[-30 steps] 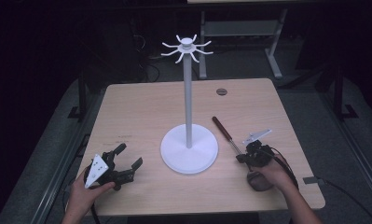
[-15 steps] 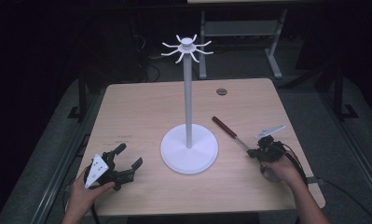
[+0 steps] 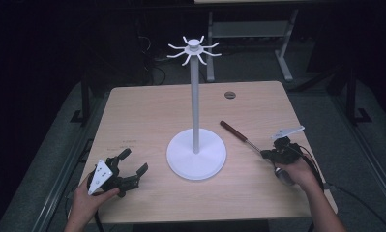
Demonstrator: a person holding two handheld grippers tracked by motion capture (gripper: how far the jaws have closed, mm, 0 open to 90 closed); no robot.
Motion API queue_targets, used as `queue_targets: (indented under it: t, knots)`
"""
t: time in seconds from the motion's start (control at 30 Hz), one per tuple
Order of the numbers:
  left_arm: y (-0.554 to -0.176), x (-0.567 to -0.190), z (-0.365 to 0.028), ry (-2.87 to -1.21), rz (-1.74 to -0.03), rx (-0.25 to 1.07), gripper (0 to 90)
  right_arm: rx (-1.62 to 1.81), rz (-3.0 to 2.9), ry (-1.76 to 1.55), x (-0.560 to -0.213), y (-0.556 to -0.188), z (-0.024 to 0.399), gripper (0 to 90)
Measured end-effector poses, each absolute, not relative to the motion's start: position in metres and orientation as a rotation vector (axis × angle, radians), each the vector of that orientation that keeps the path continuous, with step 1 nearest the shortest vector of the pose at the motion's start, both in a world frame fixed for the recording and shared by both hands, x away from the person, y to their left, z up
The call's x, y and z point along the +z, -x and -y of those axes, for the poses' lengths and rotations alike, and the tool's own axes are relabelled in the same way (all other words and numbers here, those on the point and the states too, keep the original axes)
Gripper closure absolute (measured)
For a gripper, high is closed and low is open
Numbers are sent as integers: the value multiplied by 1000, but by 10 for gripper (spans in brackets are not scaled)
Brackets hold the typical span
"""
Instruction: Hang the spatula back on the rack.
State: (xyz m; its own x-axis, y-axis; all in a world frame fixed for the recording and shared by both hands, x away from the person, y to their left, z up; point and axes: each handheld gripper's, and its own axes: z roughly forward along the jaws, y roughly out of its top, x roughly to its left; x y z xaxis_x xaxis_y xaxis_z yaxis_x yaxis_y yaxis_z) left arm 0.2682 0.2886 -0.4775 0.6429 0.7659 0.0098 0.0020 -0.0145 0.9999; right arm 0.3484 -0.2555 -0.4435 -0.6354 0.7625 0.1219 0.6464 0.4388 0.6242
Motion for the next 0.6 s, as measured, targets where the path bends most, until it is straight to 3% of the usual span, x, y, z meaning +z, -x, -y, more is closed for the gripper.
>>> queue_targets:
  t: [0.27, 0.6]
  knots:
    - [-268, -478, -289, -1475, -681, 687, 129, 966, -2499, -1253, -429, -361, 250, 753]
    - [-268, -478, -289, -1473, -684, 685, 129, 896, -2557, -1229, -421, -387, 231, 695]
